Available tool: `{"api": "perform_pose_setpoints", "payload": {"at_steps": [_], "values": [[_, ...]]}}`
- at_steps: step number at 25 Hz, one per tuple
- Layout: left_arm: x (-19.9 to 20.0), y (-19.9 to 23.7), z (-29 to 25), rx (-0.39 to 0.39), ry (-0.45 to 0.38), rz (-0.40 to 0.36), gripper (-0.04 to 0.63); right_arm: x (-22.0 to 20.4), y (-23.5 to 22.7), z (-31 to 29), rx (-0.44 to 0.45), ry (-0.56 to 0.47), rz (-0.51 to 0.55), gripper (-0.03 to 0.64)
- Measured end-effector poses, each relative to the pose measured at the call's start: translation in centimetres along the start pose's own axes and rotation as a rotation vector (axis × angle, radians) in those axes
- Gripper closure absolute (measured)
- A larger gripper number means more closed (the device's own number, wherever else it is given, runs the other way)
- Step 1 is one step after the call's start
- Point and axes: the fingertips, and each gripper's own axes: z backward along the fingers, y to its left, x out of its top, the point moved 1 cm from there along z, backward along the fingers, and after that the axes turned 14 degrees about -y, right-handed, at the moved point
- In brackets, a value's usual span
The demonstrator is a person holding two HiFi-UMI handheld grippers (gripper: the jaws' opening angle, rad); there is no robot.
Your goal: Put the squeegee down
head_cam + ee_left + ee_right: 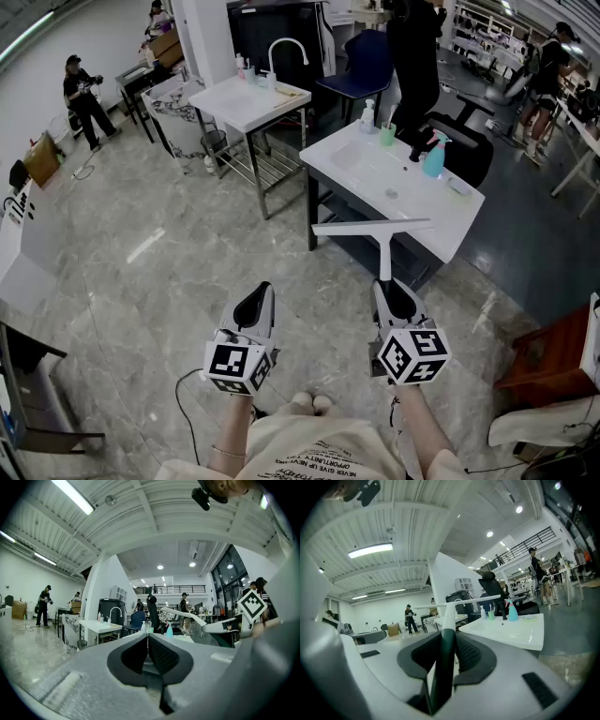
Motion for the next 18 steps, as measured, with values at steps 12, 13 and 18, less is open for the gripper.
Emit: {"api": "perform_pose_setpoints", "payload": {"at_steps": [12, 13, 18], "values": [[-0.5, -1.1, -0.4, 0.022, -0.002, 0.003, 0.572, 0.0, -1.0, -0.2, 0.028, -0.01, -0.022, 0.522], [-0.6, -1.1, -0.3, 0.029, -0.002, 0.003, 0.572, -0.1, -1.1, -0.3, 0.031, -0.01, -0.025, 0.522], [-0.9, -1.2, -0.4, 0.057, -0.005, 0.0, 0.572, -0.3, -1.7, -0.5, 0.046, -0.014, -0.038, 0.522]]}}
